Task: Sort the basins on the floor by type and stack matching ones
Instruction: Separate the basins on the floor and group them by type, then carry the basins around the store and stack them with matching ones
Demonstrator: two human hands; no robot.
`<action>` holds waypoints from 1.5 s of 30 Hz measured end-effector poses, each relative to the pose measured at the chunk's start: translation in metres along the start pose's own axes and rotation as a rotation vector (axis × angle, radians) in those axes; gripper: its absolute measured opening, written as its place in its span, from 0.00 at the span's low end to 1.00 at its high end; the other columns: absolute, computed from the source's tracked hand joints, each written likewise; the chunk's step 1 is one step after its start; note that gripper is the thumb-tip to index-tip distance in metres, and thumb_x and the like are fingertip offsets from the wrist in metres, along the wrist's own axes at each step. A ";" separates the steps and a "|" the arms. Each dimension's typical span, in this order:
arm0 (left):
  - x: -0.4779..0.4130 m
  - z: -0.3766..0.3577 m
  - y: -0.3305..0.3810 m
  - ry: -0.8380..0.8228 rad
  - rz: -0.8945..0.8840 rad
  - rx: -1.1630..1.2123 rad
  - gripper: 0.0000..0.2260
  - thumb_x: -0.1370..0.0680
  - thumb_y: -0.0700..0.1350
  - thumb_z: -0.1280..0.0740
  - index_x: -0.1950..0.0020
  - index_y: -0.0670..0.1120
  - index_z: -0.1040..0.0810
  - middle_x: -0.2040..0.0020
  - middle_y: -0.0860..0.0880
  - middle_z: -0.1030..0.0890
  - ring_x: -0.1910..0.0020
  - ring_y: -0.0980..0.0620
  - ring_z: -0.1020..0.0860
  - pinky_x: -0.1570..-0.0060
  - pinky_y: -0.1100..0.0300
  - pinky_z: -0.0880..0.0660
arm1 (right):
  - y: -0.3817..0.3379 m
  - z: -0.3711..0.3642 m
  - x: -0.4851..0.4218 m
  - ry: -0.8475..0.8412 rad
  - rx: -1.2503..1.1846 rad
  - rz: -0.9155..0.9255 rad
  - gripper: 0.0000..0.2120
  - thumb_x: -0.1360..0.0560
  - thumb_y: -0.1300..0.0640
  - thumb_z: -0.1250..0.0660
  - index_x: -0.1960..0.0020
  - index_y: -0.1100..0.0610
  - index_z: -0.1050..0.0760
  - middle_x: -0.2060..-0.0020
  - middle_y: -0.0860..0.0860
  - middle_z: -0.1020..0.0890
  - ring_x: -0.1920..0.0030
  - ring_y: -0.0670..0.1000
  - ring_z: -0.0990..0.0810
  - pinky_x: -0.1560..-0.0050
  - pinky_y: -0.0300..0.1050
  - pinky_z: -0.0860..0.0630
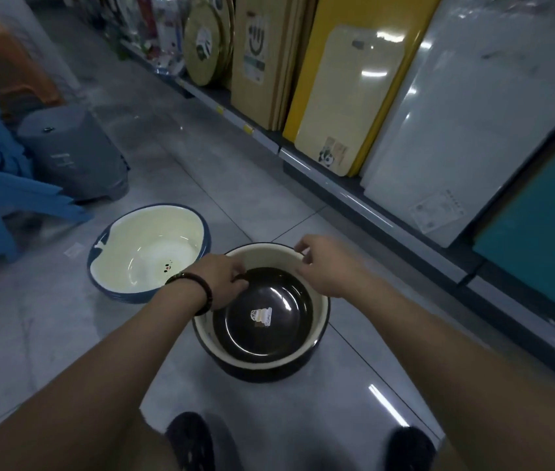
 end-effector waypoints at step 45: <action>0.276 0.347 0.756 -0.438 -1.108 -0.176 0.11 0.20 0.54 0.33 0.39 0.54 0.19 0.46 0.53 0.19 0.44 0.50 0.20 0.44 0.58 0.25 | 0.105 0.615 0.544 0.794 -0.642 -1.094 0.18 0.19 0.44 0.31 0.33 0.51 0.23 0.49 0.48 0.15 0.47 0.52 0.17 0.49 0.46 0.24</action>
Point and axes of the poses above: each hand's wrist, its own x-axis away from the middle knuckle, its own z-axis out of the back of the hand, y = z × x, the point moved 3 cm from there along -x, towards the middle knuckle
